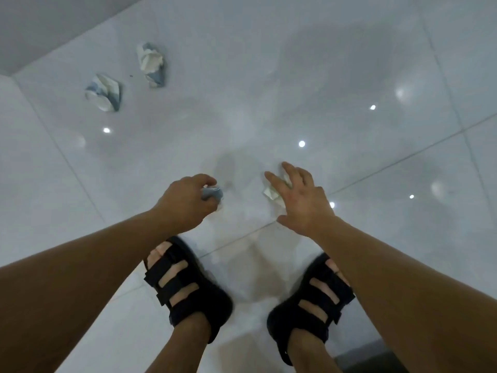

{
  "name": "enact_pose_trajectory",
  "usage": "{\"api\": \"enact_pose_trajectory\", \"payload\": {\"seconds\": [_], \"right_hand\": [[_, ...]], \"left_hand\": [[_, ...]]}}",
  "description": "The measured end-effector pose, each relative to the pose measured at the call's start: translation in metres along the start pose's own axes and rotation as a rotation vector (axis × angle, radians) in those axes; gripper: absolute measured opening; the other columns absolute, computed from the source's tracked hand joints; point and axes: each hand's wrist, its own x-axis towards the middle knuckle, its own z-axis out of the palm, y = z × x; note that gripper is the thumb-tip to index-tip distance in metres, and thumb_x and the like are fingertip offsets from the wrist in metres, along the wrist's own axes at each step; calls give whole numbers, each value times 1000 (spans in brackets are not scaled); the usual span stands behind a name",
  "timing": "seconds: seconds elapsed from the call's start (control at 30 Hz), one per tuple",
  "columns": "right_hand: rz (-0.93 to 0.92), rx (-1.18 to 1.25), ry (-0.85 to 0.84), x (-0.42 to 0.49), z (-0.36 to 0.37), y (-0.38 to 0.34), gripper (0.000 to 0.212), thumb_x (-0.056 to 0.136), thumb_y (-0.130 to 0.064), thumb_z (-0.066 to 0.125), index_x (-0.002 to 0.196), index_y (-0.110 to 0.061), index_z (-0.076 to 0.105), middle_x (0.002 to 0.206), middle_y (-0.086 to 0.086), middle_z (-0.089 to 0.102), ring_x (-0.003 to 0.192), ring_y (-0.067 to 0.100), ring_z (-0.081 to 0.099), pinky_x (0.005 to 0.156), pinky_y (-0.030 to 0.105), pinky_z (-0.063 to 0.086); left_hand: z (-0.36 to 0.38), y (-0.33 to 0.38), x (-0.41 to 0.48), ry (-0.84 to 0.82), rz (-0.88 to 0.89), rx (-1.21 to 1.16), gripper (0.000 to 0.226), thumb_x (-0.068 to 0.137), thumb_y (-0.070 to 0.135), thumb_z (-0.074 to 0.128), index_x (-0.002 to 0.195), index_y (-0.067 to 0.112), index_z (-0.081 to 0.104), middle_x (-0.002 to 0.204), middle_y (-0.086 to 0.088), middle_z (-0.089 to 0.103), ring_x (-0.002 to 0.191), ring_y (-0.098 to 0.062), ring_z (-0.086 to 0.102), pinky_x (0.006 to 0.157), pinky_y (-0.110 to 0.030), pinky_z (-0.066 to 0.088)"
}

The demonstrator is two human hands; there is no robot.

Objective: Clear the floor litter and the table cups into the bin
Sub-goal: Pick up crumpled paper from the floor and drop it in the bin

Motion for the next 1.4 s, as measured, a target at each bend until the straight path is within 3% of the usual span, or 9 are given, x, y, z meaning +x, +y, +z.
{"api": "enact_pose_trajectory", "payload": {"seconds": [0.1, 0.23, 0.33, 0.6, 0.73, 0.87, 0.93, 1.17, 1.4], "right_hand": [[12, -21, 32, 5, 13, -10, 68, 82, -15, 66, 143, -25, 38, 151, 7, 23, 131, 31, 24, 85, 43, 51], [47, 63, -7, 2, -4, -19, 52, 84, 0, 55, 132, -19, 49, 138, 6, 32, 119, 26, 33, 82, 31, 51], [124, 164, 56, -9, -48, -32, 45, 86, 1, 54, 126, -19, 54, 131, 4, 37, 114, 24, 37, 78, 22, 38], [-37, 227, 143, -71, -254, -124, 45, 86, -10, 55, 129, -22, 53, 139, 1, 38, 113, 25, 46, 78, 25, 34], [-128, 205, 163, -121, -368, -200, 49, 87, -13, 59, 134, -23, 51, 137, 0, 40, 113, 24, 49, 81, 25, 39], [-232, 150, 154, -171, -469, -279, 51, 88, -14, 58, 137, -22, 49, 138, 3, 41, 115, 25, 49, 88, 32, 45], [-276, 110, 157, -192, -507, -313, 51, 89, -15, 58, 138, -22, 48, 137, 3, 41, 115, 26, 49, 91, 34, 45], [-486, 1, 161, -258, -585, -399, 52, 89, -14, 58, 140, -22, 47, 138, 3, 41, 118, 24, 47, 96, 31, 42], [-712, -203, 111, -338, -602, -448, 51, 90, -17, 56, 140, -22, 47, 138, 4, 41, 119, 26, 47, 96, 33, 43]], "left_hand": [[5, -16, 4, 7, 17, 3, 38, 87, 33, 60, 123, 20, 56, 108, -5, 62, 85, -18, 55, 69, -26, 38], [-7, -16, 0, 26, 47, -23, 28, 87, 28, 62, 113, 17, 59, 103, -2, 62, 84, -18, 55, 68, -28, 40], [-38, 0, -15, 56, 91, -44, 26, 89, 29, 60, 111, 17, 58, 100, -1, 61, 84, -18, 53, 69, -27, 37], [-202, 54, -117, 185, 120, -148, 22, 90, 24, 55, 110, 15, 58, 99, 0, 60, 89, -21, 57, 68, -24, 35], [-302, 60, -207, 298, 83, -225, 2, 89, 21, 51, 91, 20, 52, 90, -1, 61, 82, -23, 58, 63, -25, 37], [-384, 56, -305, 436, 12, -304, 30, 92, 25, 53, 120, 16, 57, 112, -3, 63, 90, -17, 55, 71, -21, 37], [-411, 51, -351, 483, -25, -337, 33, 91, 24, 53, 123, 15, 56, 116, -4, 63, 96, -21, 58, 73, -22, 37], [-451, 47, -486, 683, -165, -440, 40, 91, 27, 55, 129, 16, 54, 121, -5, 62, 103, -23, 58, 77, -24, 41], [-412, 43, -609, 812, -354, -550, 36, 90, 26, 56, 125, 17, 56, 114, -4, 63, 83, -13, 51, 68, -21, 39]]}}
